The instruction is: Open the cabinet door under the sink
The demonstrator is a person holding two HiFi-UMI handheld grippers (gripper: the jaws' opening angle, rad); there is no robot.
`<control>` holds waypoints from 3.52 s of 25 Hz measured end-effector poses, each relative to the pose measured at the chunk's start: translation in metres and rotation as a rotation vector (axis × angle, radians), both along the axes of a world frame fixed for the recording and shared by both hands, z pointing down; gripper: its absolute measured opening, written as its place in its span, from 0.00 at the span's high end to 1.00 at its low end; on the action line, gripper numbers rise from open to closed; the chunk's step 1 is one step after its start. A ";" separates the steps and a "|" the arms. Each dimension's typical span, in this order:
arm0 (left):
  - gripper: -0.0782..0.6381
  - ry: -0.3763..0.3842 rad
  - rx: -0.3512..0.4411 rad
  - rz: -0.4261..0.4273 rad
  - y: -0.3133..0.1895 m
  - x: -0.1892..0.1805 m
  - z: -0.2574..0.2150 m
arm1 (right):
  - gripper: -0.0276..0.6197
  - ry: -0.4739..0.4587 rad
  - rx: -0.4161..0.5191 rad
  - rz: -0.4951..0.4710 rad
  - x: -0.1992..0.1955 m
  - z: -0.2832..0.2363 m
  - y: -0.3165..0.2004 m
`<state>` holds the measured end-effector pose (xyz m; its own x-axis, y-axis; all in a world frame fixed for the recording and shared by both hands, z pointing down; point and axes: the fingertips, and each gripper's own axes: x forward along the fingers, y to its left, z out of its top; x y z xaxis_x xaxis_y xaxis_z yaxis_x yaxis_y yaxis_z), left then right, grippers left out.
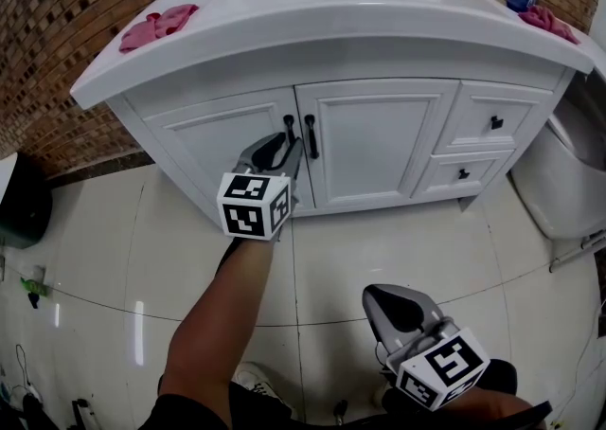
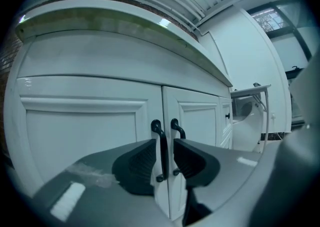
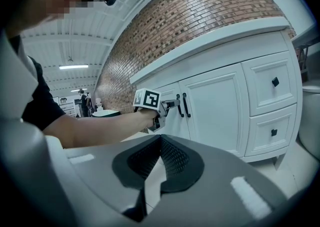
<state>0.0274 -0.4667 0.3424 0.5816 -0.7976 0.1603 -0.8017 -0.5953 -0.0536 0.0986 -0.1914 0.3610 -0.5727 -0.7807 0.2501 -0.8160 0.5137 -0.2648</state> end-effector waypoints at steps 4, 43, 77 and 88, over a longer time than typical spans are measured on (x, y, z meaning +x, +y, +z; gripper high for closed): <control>0.72 0.007 -0.003 -0.007 -0.005 0.002 0.001 | 0.95 0.000 -0.003 0.000 0.002 0.001 -0.001; 0.84 0.069 -0.031 0.056 0.082 -0.023 0.003 | 0.95 0.002 0.039 -0.070 -0.030 -0.018 0.029; 0.83 0.074 -0.046 0.028 0.184 -0.119 0.009 | 0.95 0.008 0.131 -0.123 -0.094 -0.045 0.092; 0.84 0.074 -0.053 -0.025 0.204 -0.163 0.009 | 0.95 -0.007 0.162 -0.094 -0.099 -0.054 0.104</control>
